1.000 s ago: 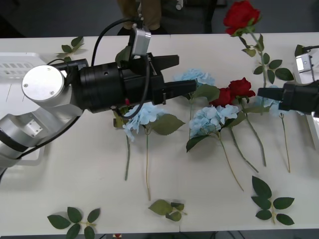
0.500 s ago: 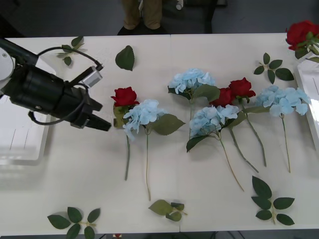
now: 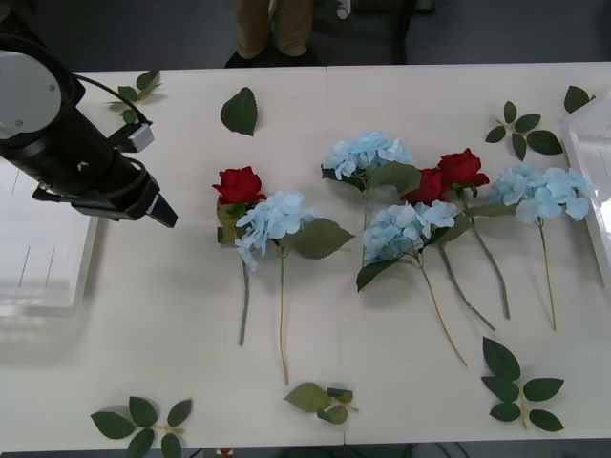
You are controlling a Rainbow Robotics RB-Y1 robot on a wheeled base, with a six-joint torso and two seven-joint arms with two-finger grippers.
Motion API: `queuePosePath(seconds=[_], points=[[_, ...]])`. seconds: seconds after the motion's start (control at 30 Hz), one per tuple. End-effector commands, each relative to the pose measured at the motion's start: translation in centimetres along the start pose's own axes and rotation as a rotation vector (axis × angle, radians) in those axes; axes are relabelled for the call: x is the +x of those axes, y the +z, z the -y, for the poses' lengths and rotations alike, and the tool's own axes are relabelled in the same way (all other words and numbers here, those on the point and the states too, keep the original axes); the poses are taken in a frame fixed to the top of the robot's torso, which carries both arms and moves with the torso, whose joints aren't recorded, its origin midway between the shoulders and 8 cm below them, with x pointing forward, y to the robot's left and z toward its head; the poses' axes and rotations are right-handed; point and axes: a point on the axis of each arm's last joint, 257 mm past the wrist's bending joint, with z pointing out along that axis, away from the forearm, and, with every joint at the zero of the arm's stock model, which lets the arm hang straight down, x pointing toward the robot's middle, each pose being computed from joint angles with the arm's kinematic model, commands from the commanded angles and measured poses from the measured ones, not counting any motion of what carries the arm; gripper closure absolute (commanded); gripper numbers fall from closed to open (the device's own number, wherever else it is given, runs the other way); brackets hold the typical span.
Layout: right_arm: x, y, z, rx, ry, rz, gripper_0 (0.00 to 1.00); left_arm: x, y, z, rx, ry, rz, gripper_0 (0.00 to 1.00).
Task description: Place the red flowers into the right box and the blue flowers into the left box. If a person shows an open palm, hand one flower to the person first, then continue sorting.
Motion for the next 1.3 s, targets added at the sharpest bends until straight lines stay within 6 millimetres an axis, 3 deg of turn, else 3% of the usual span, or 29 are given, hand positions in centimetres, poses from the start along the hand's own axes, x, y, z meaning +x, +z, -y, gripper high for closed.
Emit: queuePosePath(seconds=[0.03,0.17,0.2,0.3,0.37,0.47,0.6,0.7,0.8,0.83,0.9,1.0,1.13,1.17,1.2,1.3], points=[[1.9,-1.4,3.4,0.092,-0.026,-0.051,1.0,-1.7,1.0,1.8,-0.089,-0.001,0.004,0.0],[1.8,-1.6,3.5,0.1,-0.029,-0.055,1.0,-2.2,3.4,2.0,-0.168,-0.03,0.031,0.0],[1.8,-1.5,3.2,0.09,-0.025,-0.056,0.95,-2.4,3.8,2.0,-0.178,-0.033,0.04,0.0],[2.0,-1.5,2.5,0.063,-0.007,-0.063,0.64,-2.4,5.8,1.9,-0.235,-0.032,0.064,0.0],[1.8,-1.5,2.2,0.052,-0.001,-0.054,0.31,-2.2,7.0,1.8,-0.274,-0.039,0.078,0.0],[1.9,-1.4,2.1,0.048,-0.002,-0.057,0.14,-2.0,8.1,2.2,-0.292,-0.05,0.087,0.0],[0.5,-1.6,0.9,0.016,-0.013,-0.039,0.1,-1.8,9.0,3.0,-0.302,-0.078,0.096,0.0],[-2.0,-2.5,-2.4,-0.083,-0.029,-0.016,0.1,-1.8,9.7,4.1,-0.303,-0.096,0.105,0.0],[-5.1,-3.1,-8.0,-0.258,0.011,0.043,0.1,-2.0,10.2,5.5,-0.287,-0.128,0.112,0.0],[-5.8,-3.0,-10.3,-0.319,0.027,0.057,0.1,-2.1,10.4,5.8,-0.284,-0.139,0.114,0.0],[-6.4,-2.5,-12.9,-0.38,0.046,0.066,0.1,-2.1,10.7,6.2,-0.28,-0.144,0.114,0.0],[-5.7,-0.6,-17.8,-0.46,0.05,0.044,0.1,-2.7,11.8,6.8,-0.267,-0.164,0.126,0.0],[-3.9,2.1,-21.5,-0.475,0.008,0.02,0.1,-3.4,13.8,7.0,-0.257,-0.194,0.139,0.0],[-3.9,2.1,-21.5,-0.475,0.008,0.02,0.1,-3.4,13.8,7.0,-0.257,-0.194,0.139,0.0],[-2.8,2.9,-22.7,-0.479,-0.025,-0.004,0.1,-3.8,14.7,7.2,-0.254,-0.2,0.153,0.0],[-1.8,3.2,-24.6,-0.509,-0.061,-0.025,0.1,-4.3,15.2,7.2,-0.252,-0.203,0.168,0.0]])
